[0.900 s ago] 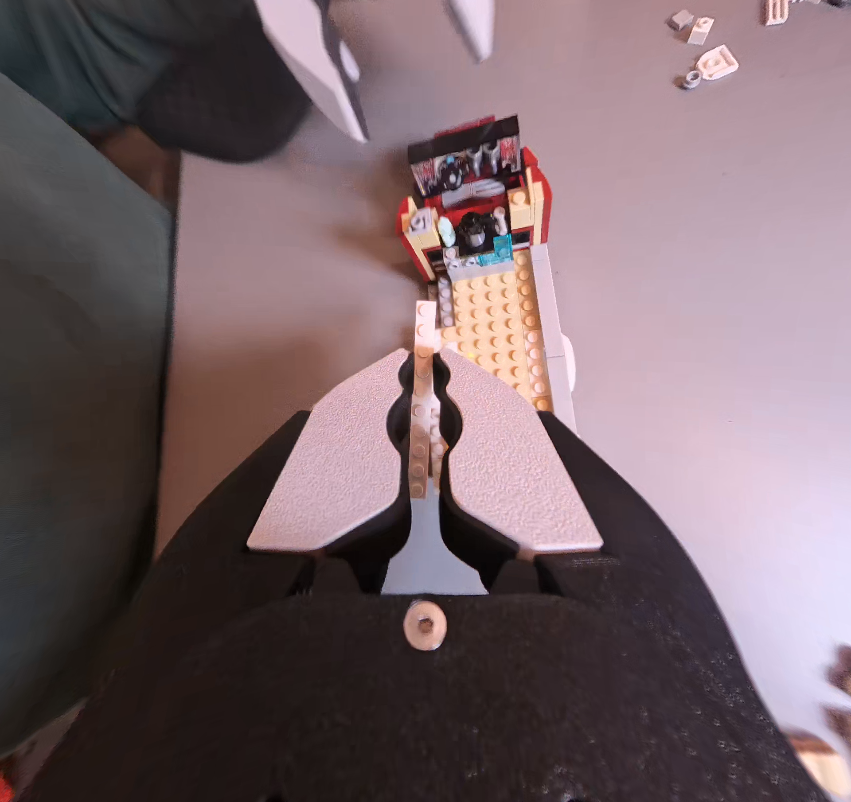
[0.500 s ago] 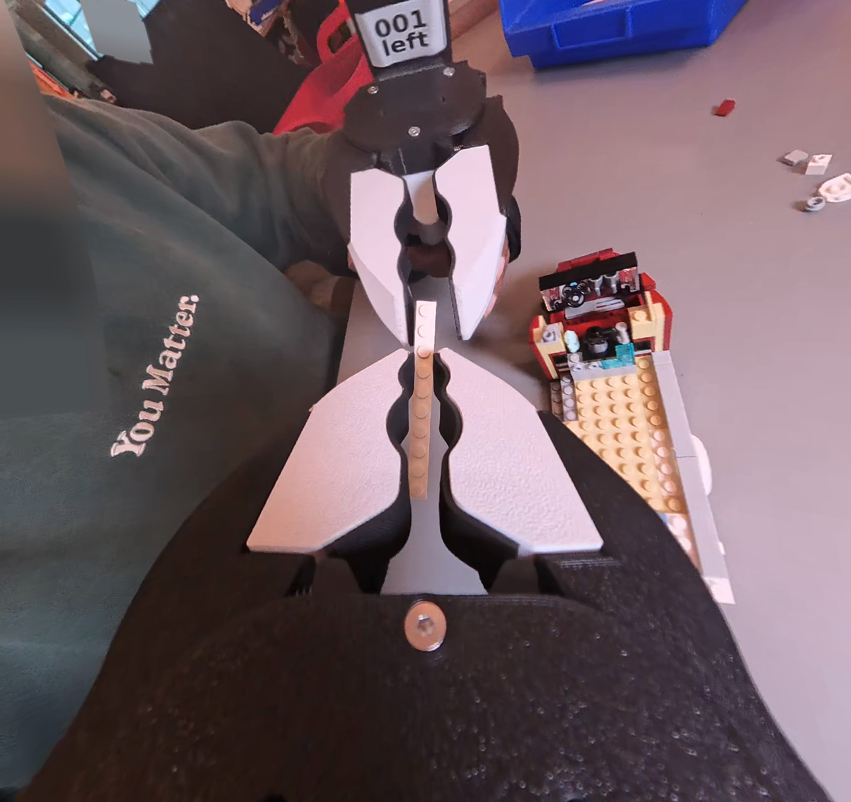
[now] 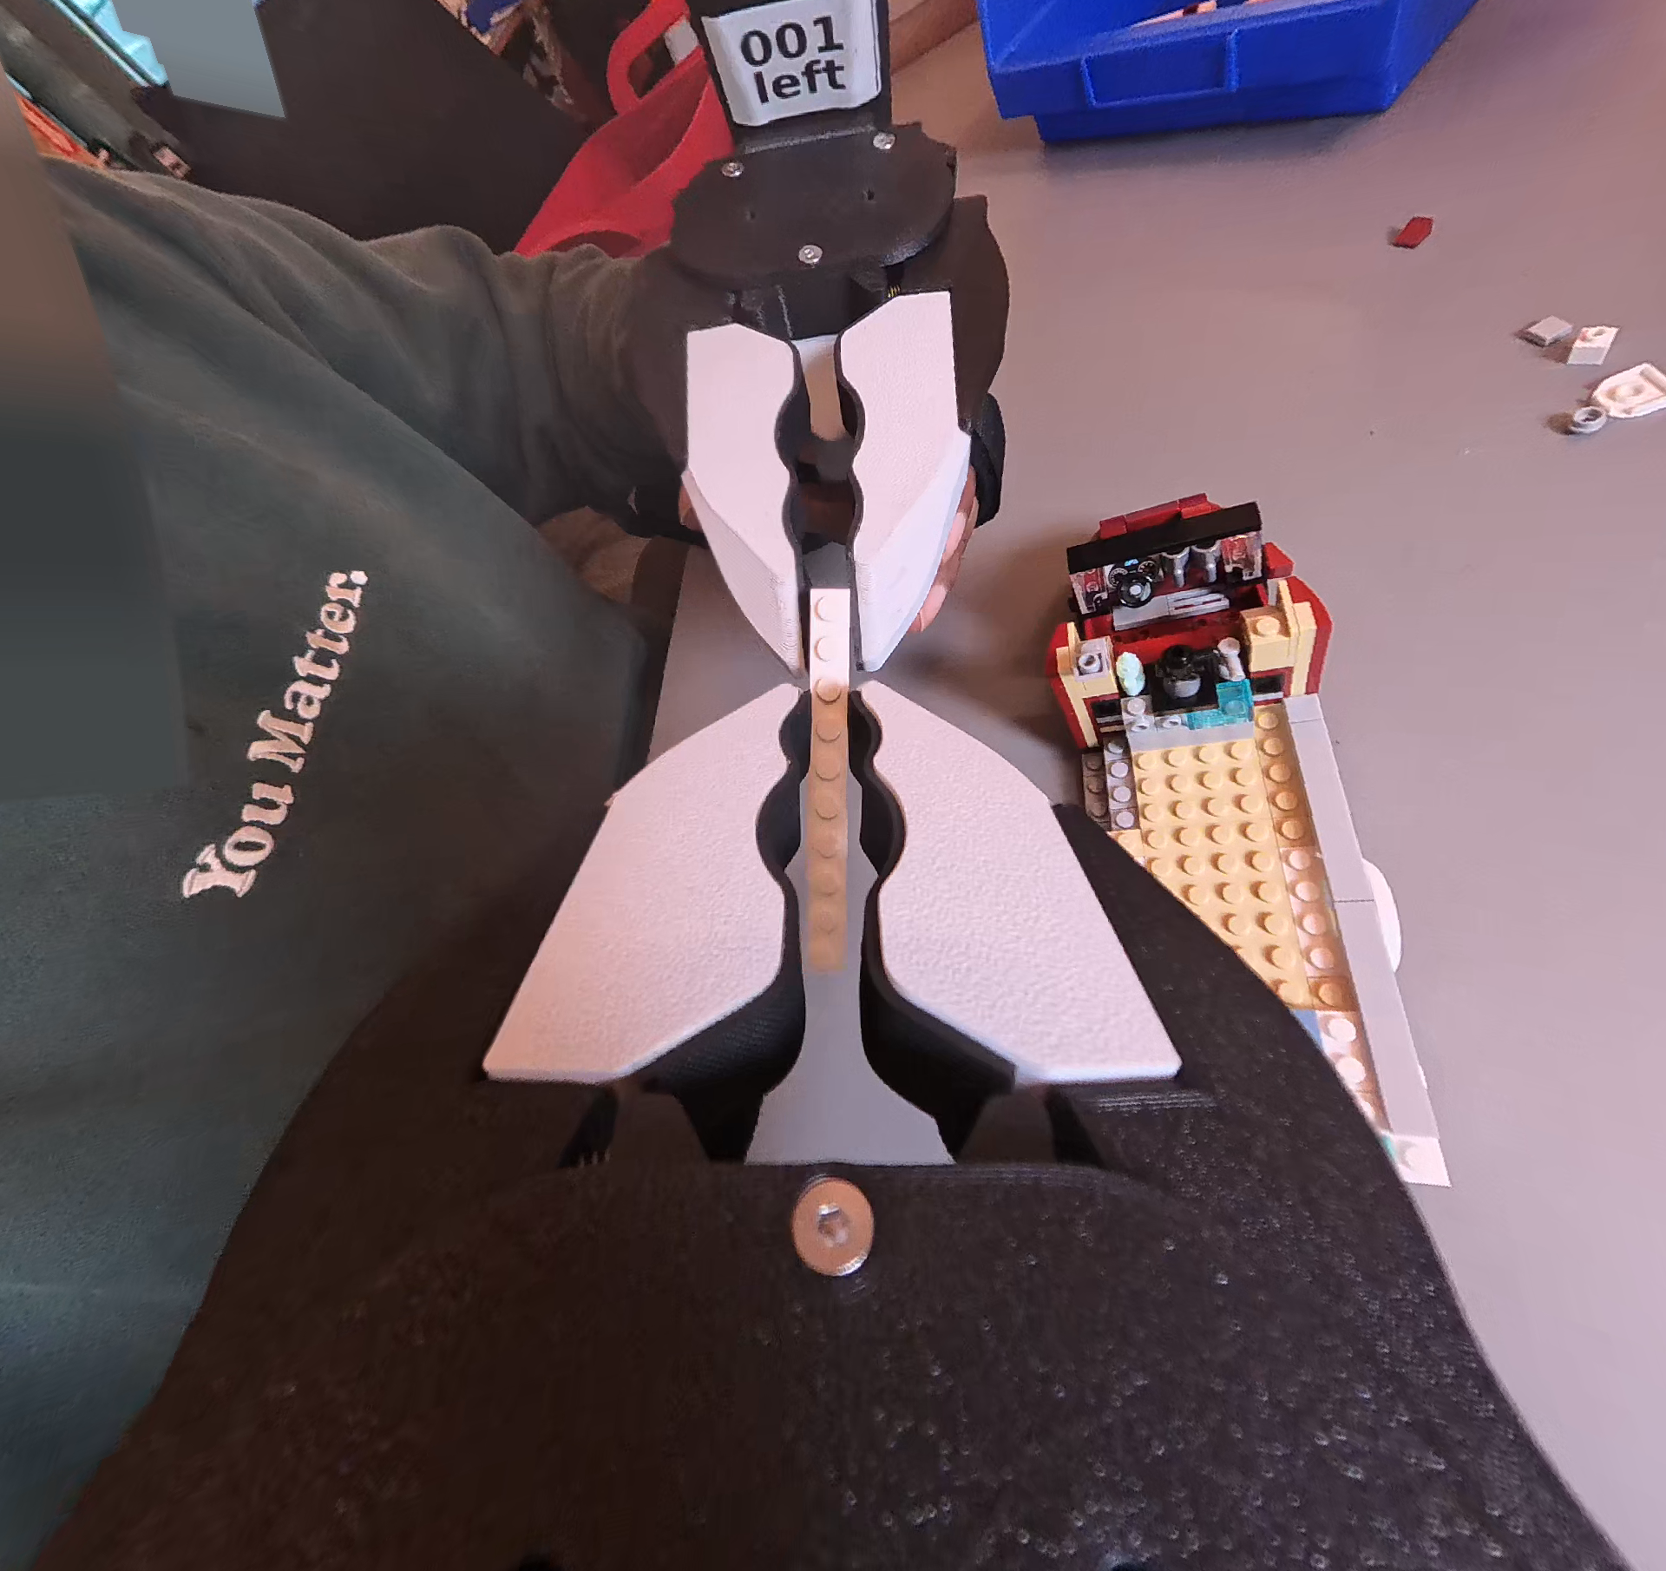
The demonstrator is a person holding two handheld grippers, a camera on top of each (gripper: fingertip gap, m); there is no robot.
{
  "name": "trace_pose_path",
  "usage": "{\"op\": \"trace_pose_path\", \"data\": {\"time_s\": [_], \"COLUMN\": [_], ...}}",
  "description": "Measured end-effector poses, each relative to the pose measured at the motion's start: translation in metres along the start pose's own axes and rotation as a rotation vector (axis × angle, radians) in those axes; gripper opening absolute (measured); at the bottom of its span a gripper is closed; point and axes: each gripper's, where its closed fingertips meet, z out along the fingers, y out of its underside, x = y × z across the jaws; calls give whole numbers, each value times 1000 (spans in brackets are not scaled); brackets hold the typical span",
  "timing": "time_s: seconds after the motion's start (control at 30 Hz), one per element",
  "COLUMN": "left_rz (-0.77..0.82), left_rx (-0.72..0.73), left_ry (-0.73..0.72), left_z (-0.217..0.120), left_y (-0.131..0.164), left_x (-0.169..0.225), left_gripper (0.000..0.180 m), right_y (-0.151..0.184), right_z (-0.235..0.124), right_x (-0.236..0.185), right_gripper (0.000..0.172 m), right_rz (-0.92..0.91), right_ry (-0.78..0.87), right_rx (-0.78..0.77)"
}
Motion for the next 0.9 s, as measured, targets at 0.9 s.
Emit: {"op": "trace_pose_path", "data": {"time_s": [0.9], "left_rz": [-51], "left_rx": [-18], "left_ry": [49], "left_z": [1], "left_y": [7], "left_x": [0], "left_gripper": [8], "right_y": [15], "right_z": [8], "right_x": [3], "right_gripper": [9], "right_rz": [-127], "right_ry": [124], "right_rx": [-89]}}
